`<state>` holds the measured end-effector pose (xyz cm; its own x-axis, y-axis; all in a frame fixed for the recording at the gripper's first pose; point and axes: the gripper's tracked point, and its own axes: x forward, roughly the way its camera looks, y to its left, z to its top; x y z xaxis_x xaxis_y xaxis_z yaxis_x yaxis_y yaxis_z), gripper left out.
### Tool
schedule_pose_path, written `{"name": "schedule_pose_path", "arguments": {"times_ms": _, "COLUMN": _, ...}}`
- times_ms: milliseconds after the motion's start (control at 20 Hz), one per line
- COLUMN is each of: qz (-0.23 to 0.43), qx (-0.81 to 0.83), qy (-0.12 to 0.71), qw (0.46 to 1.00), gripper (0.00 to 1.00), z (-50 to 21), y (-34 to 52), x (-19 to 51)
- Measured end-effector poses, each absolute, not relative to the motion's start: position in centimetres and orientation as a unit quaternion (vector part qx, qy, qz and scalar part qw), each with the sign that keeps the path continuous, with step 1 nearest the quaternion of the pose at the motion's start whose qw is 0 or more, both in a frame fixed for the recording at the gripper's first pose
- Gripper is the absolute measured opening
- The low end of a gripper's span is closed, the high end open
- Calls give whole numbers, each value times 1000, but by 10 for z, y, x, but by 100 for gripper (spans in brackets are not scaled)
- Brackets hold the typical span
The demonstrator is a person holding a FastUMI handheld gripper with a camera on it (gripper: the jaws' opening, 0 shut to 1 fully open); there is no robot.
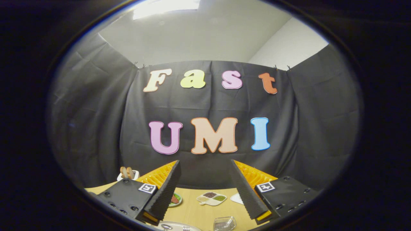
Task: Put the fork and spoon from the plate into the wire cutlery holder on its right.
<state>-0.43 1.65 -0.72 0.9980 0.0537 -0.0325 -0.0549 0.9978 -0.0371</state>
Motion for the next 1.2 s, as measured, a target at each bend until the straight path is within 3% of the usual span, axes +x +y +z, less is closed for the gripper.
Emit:
{"name": "schedule_pose_path", "arguments": {"times_ms": 600, "qz": 45, "qx": -25, "qy": 30, "qw": 998, "gripper": 100, "z": -22, "y": 27, "x": -5}}
{"name": "schedule_pose_path", "arguments": {"times_ms": 1200, "qz": 85, "qx": -48, "qy": 99, "qw": 990, "gripper": 100, "z": -90, "y": 50, "x": -11}}
